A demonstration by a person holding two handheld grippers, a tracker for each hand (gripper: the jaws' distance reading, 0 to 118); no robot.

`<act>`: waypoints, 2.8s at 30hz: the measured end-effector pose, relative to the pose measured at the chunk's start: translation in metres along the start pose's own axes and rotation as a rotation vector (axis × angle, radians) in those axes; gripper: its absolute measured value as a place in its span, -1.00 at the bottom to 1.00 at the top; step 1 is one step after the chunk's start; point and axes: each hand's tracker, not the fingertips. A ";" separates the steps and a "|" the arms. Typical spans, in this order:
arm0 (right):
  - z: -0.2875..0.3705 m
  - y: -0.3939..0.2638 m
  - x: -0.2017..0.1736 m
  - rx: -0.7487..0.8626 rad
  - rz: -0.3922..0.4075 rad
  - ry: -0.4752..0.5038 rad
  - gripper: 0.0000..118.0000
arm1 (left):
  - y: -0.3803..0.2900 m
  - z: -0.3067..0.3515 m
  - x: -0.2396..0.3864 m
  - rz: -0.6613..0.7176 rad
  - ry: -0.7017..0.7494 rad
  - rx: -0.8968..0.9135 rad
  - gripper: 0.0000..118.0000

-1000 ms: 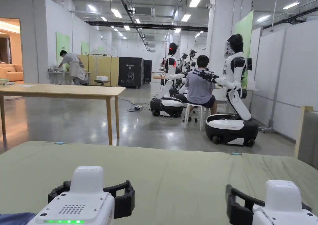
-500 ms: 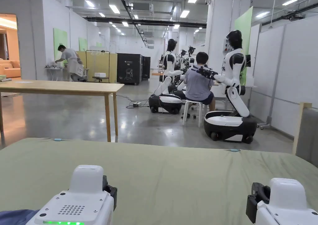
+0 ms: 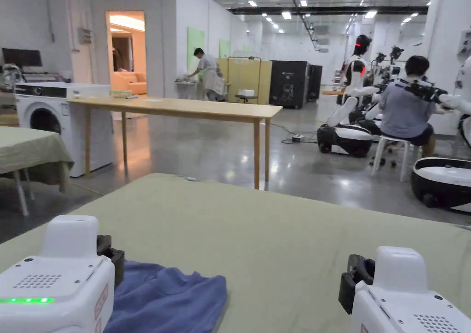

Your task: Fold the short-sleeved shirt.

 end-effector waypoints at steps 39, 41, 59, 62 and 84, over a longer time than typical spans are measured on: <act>-0.083 -0.073 -0.054 -0.206 0.027 0.119 -1.00 | -0.117 -0.254 -0.019 0.021 -0.178 -0.625 -0.92; -0.087 -0.083 -0.048 -0.234 0.016 0.108 -1.00 | -0.127 -0.266 -0.015 0.012 -0.189 -0.667 -0.87; -0.050 -0.094 -0.001 -0.293 -0.048 0.045 -1.00 | -0.141 -0.278 0.022 -0.149 -0.160 -0.742 -1.00; -0.024 -0.090 0.018 -0.274 -0.045 0.013 -1.00 | -0.128 -0.269 0.029 -0.169 -0.177 -0.763 -1.00; 0.128 -0.080 0.173 -0.206 -0.174 -0.378 -1.00 | 0.035 -0.129 0.383 -0.338 -0.810 -0.396 -1.00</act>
